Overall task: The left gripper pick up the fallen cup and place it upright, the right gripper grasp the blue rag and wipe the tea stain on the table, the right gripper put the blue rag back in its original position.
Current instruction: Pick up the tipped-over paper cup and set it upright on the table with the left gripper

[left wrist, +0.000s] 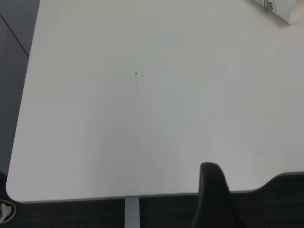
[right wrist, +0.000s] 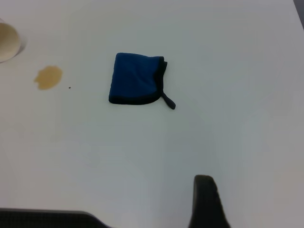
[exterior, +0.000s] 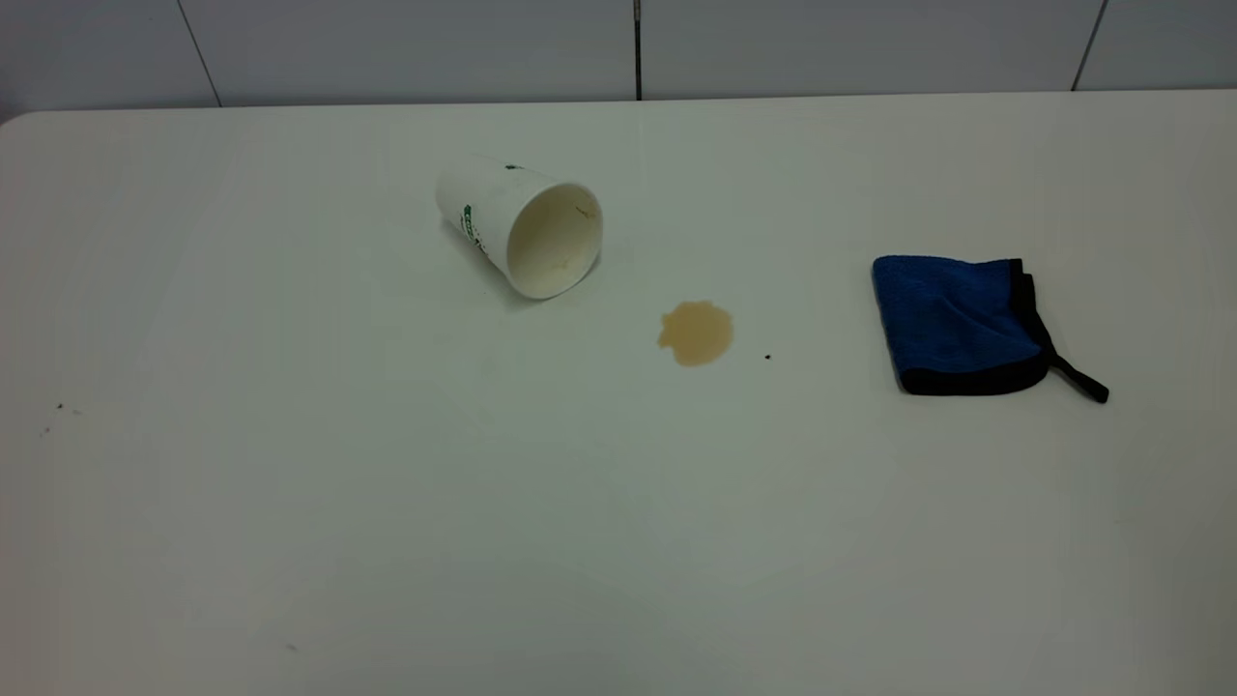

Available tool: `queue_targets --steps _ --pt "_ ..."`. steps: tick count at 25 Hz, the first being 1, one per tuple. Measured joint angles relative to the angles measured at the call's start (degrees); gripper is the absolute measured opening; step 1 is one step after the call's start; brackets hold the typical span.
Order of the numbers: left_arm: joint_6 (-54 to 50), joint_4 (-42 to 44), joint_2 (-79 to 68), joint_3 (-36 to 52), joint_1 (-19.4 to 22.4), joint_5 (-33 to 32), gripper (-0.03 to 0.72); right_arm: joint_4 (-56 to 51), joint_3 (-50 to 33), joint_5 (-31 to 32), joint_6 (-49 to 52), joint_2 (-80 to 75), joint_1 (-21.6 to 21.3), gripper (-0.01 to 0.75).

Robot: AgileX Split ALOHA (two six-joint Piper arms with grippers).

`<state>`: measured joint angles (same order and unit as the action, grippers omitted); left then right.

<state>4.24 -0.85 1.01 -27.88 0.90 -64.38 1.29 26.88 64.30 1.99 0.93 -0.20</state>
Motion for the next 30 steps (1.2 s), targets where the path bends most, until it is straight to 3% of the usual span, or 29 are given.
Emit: queue_targets --steps 15,20,25,30 --pt "0.00 0.13 -0.06 0.00 0.00 0.00 0.493 0.00 0.00 0.00 0.00 0.00 0.00 0.534" --pt "0.00 0.13 -6.60 -0.39 0.00 1.79 0.522 0.00 0.00 0.00 0.00 0.00 0.00 0.534" --pt "1.85 -3.22 -19.52 -0.65 0.00 12.01 0.600 0.00 0.00 0.00 0.00 0.00 0.00 0.534" --pt "7.95 -9.86 -36.64 -1.76 0.00 23.97 0.608 0.00 0.00 0.00 0.00 0.00 0.00 0.534"
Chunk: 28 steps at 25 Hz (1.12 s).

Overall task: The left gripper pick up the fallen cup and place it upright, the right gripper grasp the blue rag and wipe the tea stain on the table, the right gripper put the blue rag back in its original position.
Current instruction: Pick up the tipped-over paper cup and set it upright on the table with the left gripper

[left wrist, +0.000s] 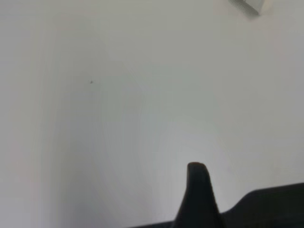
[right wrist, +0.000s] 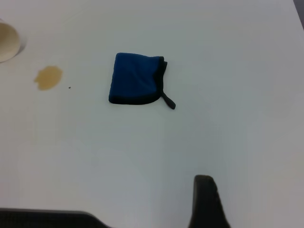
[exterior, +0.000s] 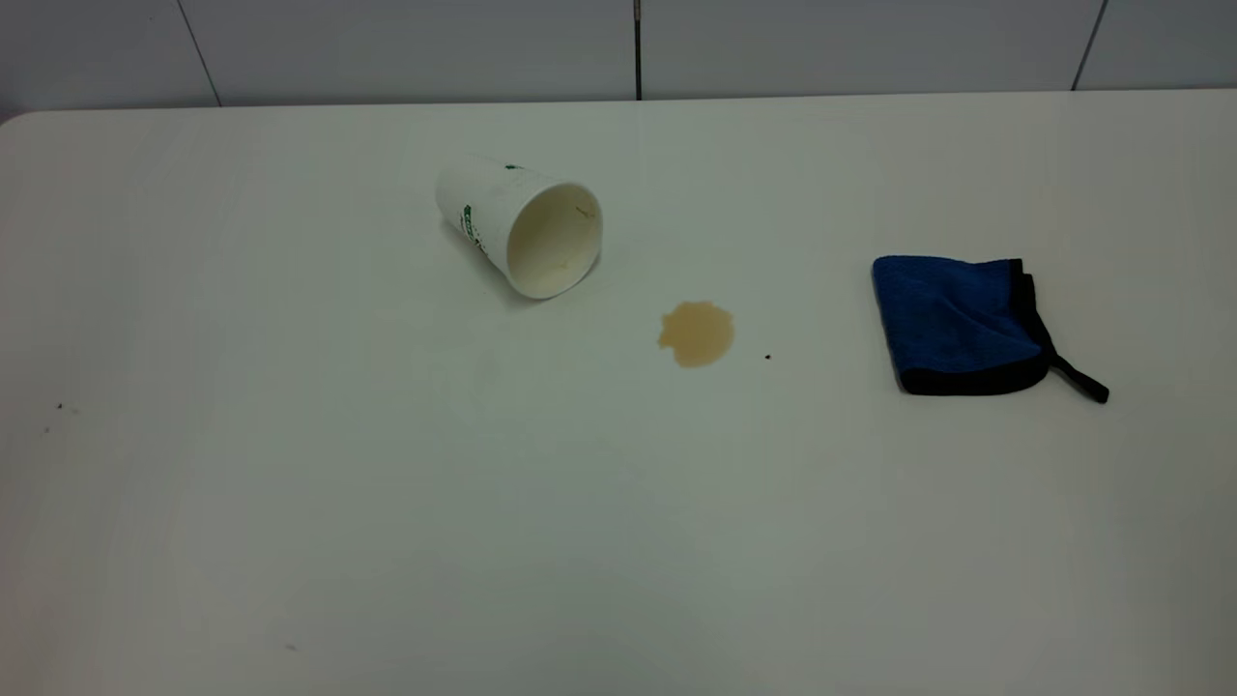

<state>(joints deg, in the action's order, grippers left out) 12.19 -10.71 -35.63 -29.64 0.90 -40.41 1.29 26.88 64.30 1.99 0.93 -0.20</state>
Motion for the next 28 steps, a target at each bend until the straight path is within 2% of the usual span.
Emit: queue_targets --steps 5,9,16,23,25,28 --pt "5.71 -1.37 -17.11 -4.69 0.00 10.45 0.602 0.00 0.00 -0.04 0.00 0.00 0.00 0.534" --pt "8.34 -1.43 -30.25 -11.39 -1.77 14.75 0.593 0.04 0.00 -0.04 0.00 0.00 0.00 0.534" --pt "8.78 0.47 -55.14 -25.86 -12.82 16.84 0.591 0.04 0.00 -0.04 0.00 0.00 0.00 0.534" --pt "8.35 1.20 -78.34 -45.07 -23.51 20.36 0.591 0.04 0.00 -0.04 0.00 0.00 0.00 0.534" --pt "6.97 1.20 -84.27 -51.34 -25.68 19.85 0.591 0.04 0.00 -0.04 0.00 0.00 0.00 0.534" --pt "2.00 3.56 -91.58 -60.36 -27.90 15.60 0.591 0.04 0.00 -0.04 0.00 0.00 0.00 0.534"
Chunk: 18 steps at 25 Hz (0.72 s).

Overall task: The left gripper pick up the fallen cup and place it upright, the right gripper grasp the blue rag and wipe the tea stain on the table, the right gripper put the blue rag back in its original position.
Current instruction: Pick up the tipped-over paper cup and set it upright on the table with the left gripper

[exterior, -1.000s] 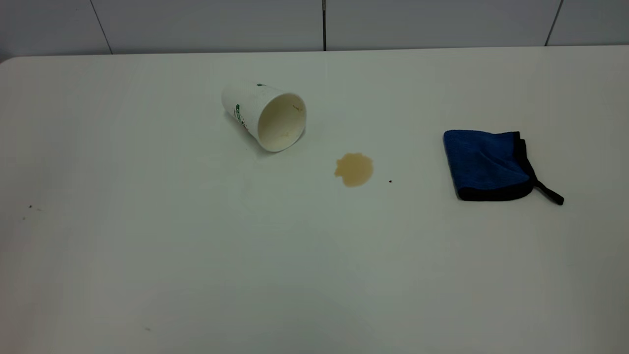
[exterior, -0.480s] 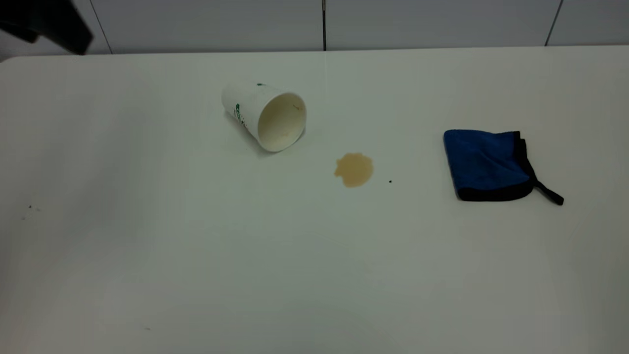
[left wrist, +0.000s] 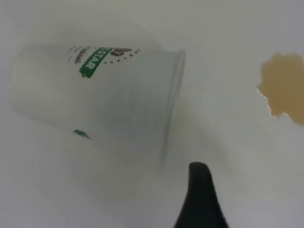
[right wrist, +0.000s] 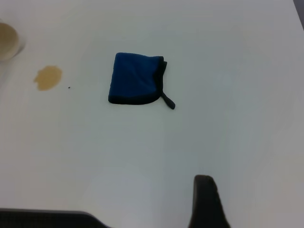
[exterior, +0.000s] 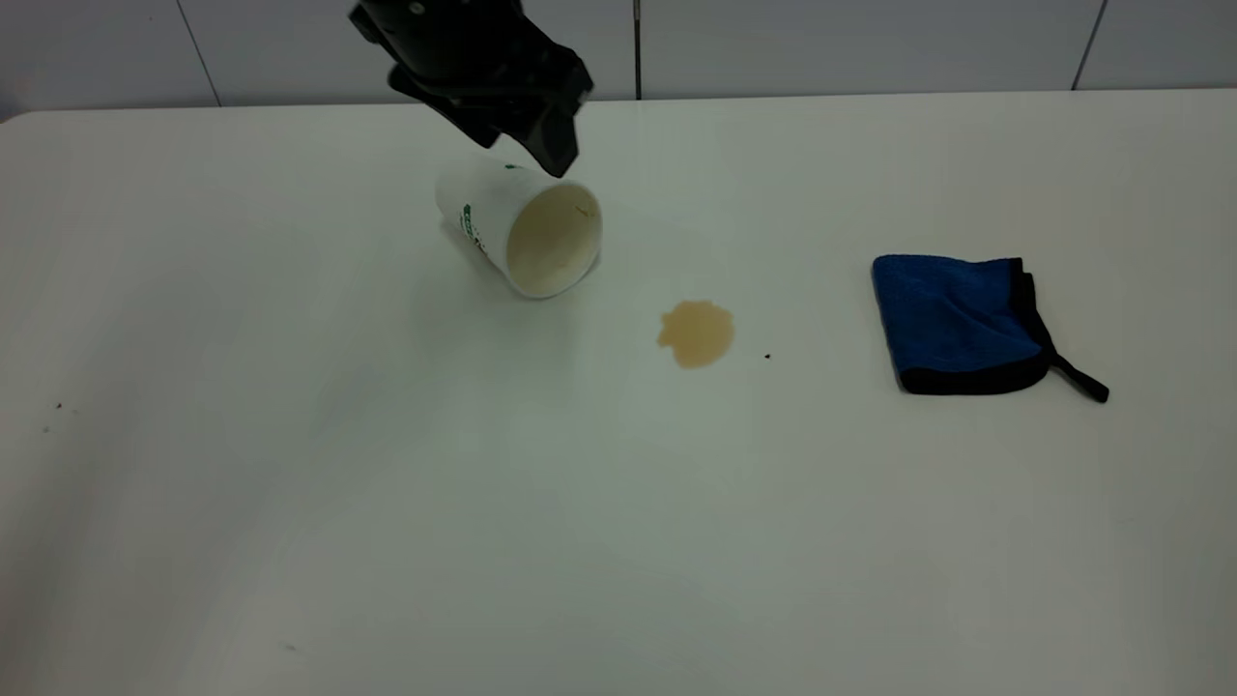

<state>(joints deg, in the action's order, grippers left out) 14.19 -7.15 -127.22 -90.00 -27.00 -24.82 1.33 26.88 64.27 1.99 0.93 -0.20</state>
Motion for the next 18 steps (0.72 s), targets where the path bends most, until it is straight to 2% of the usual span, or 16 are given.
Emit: queue_targets --steps 2,5,10,18 --pt "-4.06 5.31 -4.37 -5.43 -1.21 -3.95 0.591 0.00 0.00 0.00 0.00 0.00 0.00 0.534" --pt "-12.64 18.03 -9.28 -12.36 -3.57 -8.32 0.591 0.00 0.00 0.00 0.00 0.00 0.00 0.534" --pt "-28.67 35.64 -13.81 -17.35 -6.94 -9.92 0.591 0.00 0.00 0.00 0.00 0.00 0.00 0.534" --pt "-39.26 47.96 -18.40 -17.55 -9.30 -9.75 0.591 0.00 0.00 0.00 0.00 0.00 0.00 0.534"
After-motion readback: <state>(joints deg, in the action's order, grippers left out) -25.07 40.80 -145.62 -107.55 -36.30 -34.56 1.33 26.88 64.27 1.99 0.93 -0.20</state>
